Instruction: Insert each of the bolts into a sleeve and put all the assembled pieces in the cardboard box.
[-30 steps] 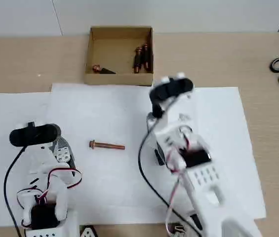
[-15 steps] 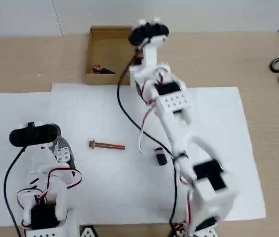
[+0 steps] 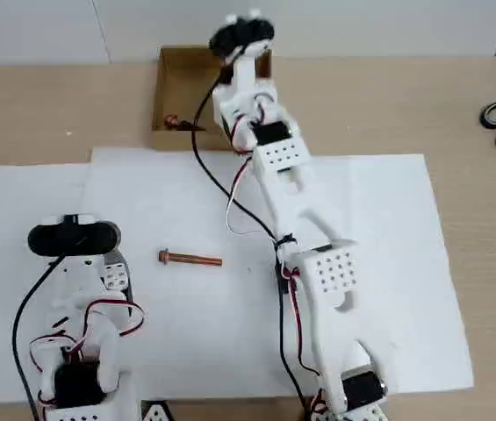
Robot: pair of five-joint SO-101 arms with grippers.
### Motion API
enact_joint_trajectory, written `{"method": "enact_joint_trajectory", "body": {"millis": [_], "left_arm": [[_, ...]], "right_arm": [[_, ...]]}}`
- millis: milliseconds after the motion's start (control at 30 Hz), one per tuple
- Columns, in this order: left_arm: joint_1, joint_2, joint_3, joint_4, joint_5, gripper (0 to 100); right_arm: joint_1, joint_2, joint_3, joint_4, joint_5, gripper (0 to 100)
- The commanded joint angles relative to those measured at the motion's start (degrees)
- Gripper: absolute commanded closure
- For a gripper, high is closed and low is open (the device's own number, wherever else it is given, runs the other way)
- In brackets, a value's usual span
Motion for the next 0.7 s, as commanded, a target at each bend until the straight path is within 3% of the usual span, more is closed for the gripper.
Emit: {"method": "enact_joint_trajectory", "body": {"millis": [0, 267, 500, 667], "left_arm": [[-0.26, -0.53, -0.22, -1.05, -0.7, 99], [-0.18, -0.53, 0.22, -1.23, -3.69, 99], [0.0, -0.53, 2.24, -1.41, -3.6, 99], [-0.26, -0.53, 2.24, -1.41, -3.6, 99]], "right_arm": [[0.22, 3.56, -10.37, 1.1, 0.53, 99.5], [0.22, 10.33, -16.18, 10.15, 1.85, 98.4], [-0.13, 9.36, -16.35, 18.51, 6.59, 73.7], [-0.13, 4.88, -16.35, 19.91, 6.59, 72.1]]}}
